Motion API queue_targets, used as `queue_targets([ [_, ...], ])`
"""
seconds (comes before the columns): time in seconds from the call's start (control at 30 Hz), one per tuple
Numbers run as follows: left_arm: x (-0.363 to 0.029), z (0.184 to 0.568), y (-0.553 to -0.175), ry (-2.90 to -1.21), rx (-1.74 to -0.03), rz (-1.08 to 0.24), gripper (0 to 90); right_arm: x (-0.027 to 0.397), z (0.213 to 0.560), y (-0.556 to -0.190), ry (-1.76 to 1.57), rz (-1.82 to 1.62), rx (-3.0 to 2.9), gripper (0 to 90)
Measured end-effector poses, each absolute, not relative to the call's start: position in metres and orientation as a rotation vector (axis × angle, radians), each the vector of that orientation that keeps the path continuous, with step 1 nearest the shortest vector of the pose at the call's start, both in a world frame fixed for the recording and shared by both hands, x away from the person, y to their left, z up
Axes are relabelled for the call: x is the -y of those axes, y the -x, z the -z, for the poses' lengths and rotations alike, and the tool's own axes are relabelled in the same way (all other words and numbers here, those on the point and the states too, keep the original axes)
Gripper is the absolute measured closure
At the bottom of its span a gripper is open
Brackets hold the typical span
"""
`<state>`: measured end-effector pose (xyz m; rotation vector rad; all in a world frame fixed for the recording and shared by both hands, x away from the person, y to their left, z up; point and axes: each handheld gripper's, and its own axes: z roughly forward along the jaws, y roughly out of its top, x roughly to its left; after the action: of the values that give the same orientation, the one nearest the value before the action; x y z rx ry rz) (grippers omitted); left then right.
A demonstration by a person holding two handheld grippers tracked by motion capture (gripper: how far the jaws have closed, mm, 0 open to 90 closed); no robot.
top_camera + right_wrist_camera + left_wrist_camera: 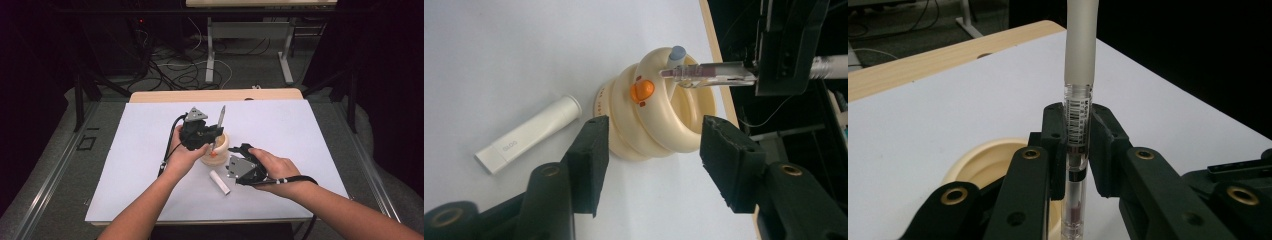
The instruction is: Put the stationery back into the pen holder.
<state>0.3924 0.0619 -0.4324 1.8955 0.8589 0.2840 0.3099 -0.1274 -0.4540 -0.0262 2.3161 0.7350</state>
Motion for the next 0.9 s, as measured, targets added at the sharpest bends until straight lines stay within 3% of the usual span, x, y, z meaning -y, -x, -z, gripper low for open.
queue_targets([
  [0.4,-0.056,0.433,-0.411,-1.828,-0.92,-0.294,79.1,0.126,0.455,-0.316,-0.091,-0.798,-2.34,38.8],
  [0.9,-0.048,0.451,-0.426,-1.873,-0.981,-0.251,78.9,0.135,0.461,-0.332,-0.374,-0.91,-2.392,32.5],
])
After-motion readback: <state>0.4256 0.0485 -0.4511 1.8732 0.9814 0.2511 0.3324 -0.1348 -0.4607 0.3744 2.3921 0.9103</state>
